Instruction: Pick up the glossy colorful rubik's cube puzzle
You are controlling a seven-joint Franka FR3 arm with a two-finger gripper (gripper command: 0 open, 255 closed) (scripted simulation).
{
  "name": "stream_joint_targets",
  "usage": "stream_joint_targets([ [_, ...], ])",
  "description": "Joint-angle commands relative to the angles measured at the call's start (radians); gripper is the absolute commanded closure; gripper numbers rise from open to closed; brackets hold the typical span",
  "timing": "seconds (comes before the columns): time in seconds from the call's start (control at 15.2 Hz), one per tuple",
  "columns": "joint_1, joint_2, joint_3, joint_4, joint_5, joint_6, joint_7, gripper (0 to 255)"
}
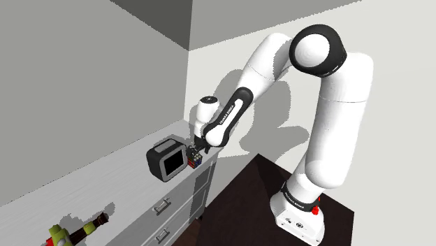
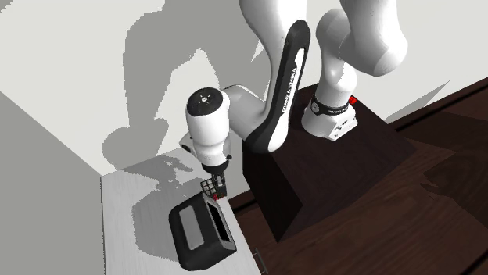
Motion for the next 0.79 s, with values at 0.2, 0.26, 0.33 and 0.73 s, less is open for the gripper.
stream_joint_targets([
  [0.2,0.024,0.090,-0.029,0.027,-0.028,0.063,0.024,0],
  [0.26,0.028,0.106,-0.034,0.032,-0.033,0.075,0.028,0],
  [0.33,0.035,0.131,-0.043,0.039,-0.038,0.093,0.034,0],
  [0.73,0.037,0.135,-0.044,0.041,-0.038,0.094,0.034,255],
])
